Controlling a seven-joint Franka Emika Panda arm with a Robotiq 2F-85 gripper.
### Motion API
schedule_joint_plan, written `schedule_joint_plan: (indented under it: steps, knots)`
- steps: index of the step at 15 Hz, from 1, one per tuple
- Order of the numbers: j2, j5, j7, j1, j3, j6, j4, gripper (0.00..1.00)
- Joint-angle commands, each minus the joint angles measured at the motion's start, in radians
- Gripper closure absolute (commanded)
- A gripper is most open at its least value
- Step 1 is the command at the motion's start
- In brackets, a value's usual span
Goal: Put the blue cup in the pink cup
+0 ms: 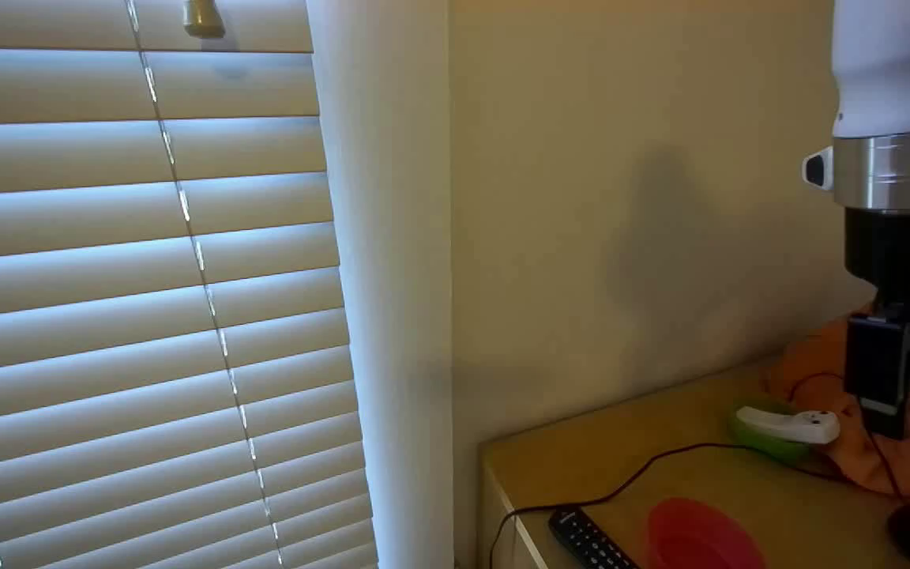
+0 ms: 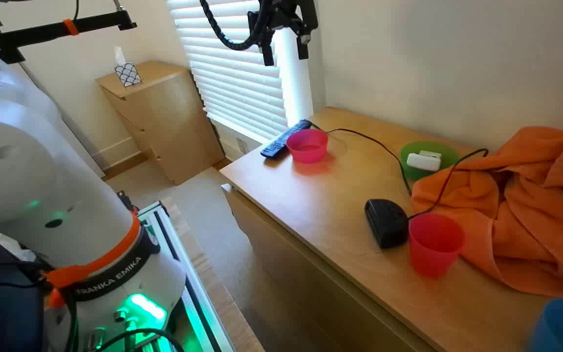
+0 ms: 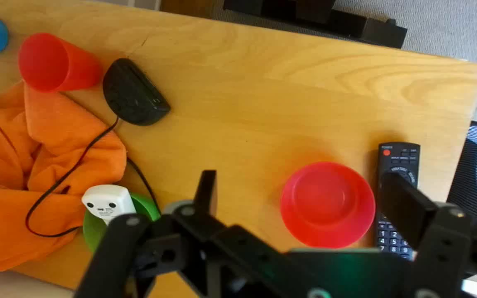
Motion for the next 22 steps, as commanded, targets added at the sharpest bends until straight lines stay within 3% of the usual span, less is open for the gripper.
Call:
schedule_joint_plan:
  steps: [1, 22]
  knots:
    - [0.001, -0.004, 0.004, 0.019, -0.017, -0.002, 0.002, 0.0]
    - [0.017, 0.021, 0.021, 0.01, -0.029, -0.015, 0.016, 0.0]
